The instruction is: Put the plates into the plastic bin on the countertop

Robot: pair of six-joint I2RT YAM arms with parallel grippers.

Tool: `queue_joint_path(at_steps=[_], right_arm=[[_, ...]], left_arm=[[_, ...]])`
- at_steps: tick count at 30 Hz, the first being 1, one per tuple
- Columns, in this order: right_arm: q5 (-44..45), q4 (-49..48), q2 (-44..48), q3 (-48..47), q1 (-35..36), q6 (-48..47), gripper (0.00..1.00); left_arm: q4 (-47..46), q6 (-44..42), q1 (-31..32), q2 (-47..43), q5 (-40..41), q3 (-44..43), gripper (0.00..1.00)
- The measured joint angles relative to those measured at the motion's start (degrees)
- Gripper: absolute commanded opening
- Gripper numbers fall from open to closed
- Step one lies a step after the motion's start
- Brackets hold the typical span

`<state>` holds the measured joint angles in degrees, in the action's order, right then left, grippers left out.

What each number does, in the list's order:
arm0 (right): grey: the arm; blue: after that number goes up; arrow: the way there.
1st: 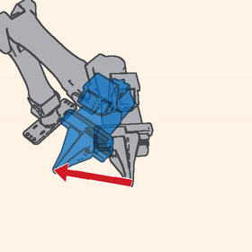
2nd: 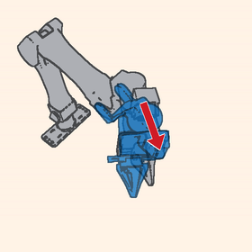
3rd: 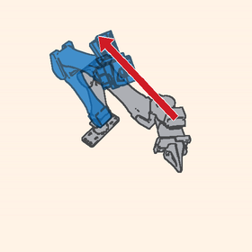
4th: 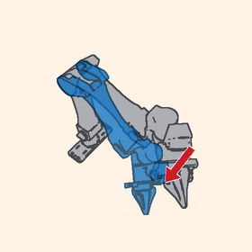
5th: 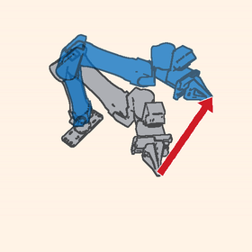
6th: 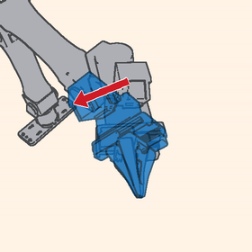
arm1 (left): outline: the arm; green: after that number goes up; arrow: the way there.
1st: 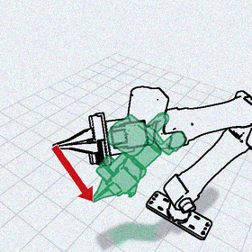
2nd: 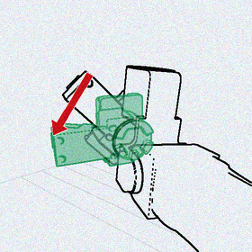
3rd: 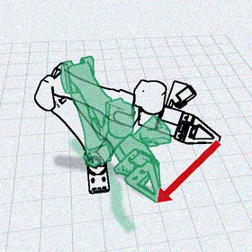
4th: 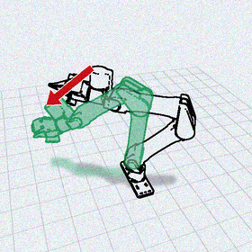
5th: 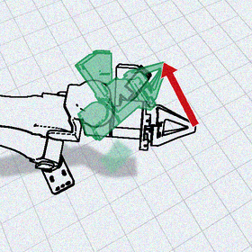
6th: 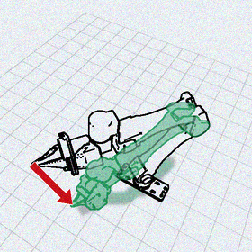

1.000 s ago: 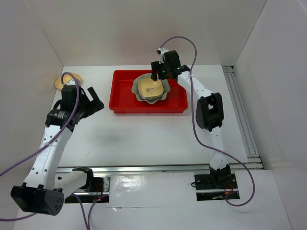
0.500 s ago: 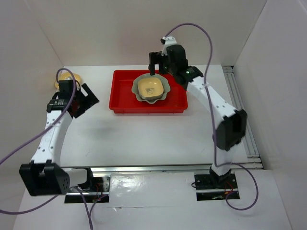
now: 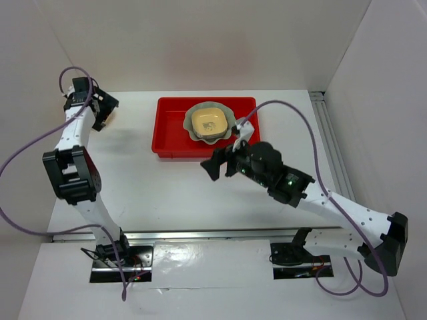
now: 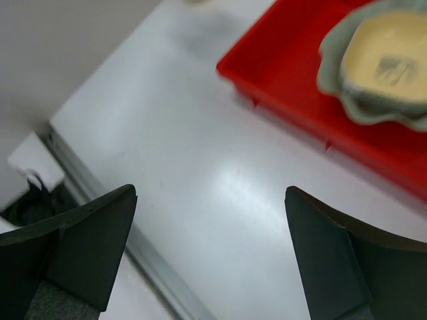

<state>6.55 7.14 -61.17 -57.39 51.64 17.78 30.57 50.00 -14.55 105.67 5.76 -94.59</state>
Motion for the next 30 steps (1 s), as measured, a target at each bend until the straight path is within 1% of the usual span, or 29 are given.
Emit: queue_joint_path(at_steps=[3,7,12,17,21,23,30], right_arm=[[1.1,-0.3,1.9,7.2,5.0,1.0,0.99],[2.7,-0.4,3.9,10.7,9.0,1.7,0.99],[4.4,-1.0,5.5,11.1,9.5,1.7,0.99],[4.1,-1.2,5.6,11.4,9.5,1.9,0.99],[4.1,-1.1,5.9,12.1,9.5,2.1,0.99],[4.3,-1.1,6.0,12.3,9.5,2.2,0.99],[5.3,-1.2,6.1,13.0,9.5,2.1,0.99]], left_arm=[[-0.2,2.7,-1.8,7.9,1.0,-6.8,1.0],[0.5,4.5,-3.3,14.6,3.6,-12.4,1.0],[2.4,10.6,-3.7,15.8,5.6,-13.0,1.0],[3.5,14.8,-4.1,19.5,6.5,-17.4,1.0],[4.0,16.5,-4.2,23.0,7.9,-19.3,1.0],[4.5,17.5,-4.5,24.0,8.3,-19.3,0.98],[4.8,19.3,-6.8,24.9,9.5,-19.3,0.97]])
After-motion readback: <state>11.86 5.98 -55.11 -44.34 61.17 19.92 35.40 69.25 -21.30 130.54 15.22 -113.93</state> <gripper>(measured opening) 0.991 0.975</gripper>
